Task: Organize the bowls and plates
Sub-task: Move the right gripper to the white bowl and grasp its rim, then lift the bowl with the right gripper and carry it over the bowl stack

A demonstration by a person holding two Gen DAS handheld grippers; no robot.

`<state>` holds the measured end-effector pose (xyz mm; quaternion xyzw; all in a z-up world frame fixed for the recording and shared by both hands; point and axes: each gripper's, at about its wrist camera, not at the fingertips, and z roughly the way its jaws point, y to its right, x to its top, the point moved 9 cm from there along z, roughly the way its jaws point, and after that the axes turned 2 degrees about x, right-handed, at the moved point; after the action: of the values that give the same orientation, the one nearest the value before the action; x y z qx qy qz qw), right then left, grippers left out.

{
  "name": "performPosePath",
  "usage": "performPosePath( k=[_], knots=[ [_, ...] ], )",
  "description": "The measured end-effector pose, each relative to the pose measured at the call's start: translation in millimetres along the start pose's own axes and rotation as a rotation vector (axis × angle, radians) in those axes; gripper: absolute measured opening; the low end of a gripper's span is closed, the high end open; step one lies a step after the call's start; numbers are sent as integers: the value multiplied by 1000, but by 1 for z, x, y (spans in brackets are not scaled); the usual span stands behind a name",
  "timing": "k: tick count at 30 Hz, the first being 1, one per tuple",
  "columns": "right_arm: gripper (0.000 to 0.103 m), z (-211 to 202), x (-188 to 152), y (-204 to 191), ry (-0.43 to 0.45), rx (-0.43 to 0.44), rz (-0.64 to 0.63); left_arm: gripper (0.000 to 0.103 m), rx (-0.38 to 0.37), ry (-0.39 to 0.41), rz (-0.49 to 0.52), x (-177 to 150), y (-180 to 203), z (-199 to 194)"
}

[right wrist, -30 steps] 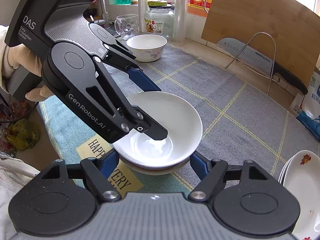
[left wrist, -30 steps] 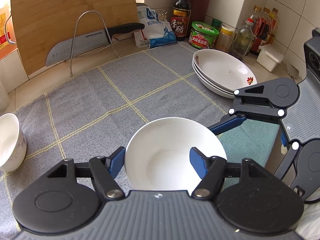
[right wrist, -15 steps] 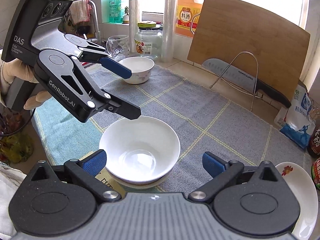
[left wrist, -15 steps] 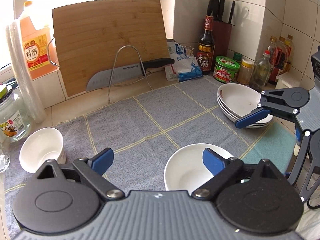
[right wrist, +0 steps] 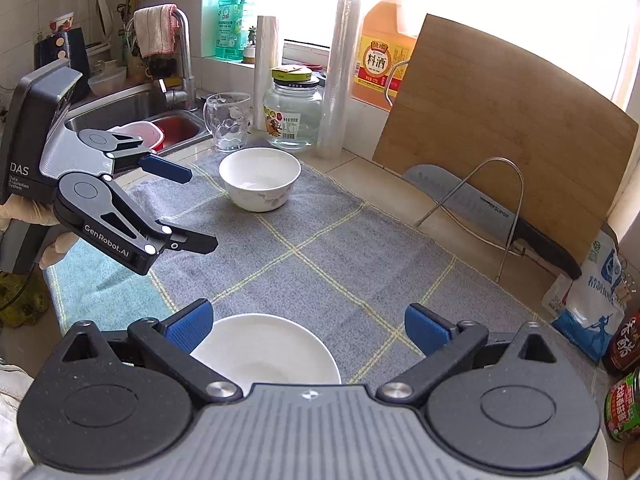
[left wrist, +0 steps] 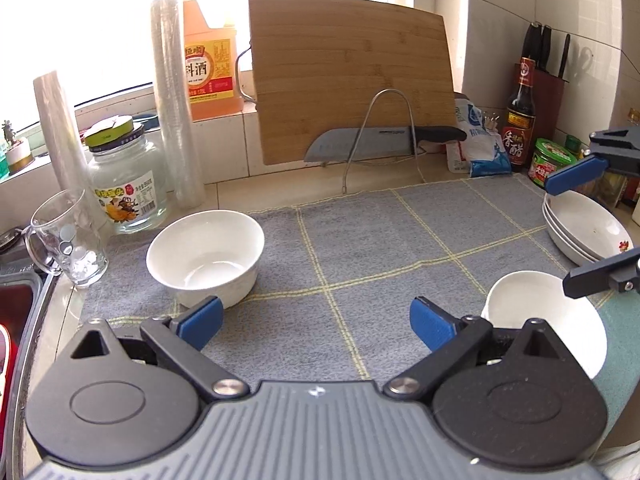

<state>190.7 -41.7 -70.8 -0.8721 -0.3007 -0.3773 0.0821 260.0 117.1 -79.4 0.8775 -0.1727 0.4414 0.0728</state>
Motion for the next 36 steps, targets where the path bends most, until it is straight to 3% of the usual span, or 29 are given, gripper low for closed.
performPosePath(
  k=[9, 15, 19, 30, 36],
  knots=[
    [103, 60, 67, -20, 13, 47, -63, 99, 127, -1, -3, -6, -57, 28],
    [103, 100, 90, -34, -27, 101, -97, 99, 111, 8, -25, -2, -75, 46],
    [103, 127, 102, -33, -51, 80, -99, 99, 106, 11, -27, 2, -81, 59],
    [103, 200, 131, -31, -121, 175, -38, 99, 109, 11, 30, -1, -84, 88],
    [94, 227, 135, -27, -156, 209, -4, 98, 100, 22, 46, 0, -85, 92]
  ],
)
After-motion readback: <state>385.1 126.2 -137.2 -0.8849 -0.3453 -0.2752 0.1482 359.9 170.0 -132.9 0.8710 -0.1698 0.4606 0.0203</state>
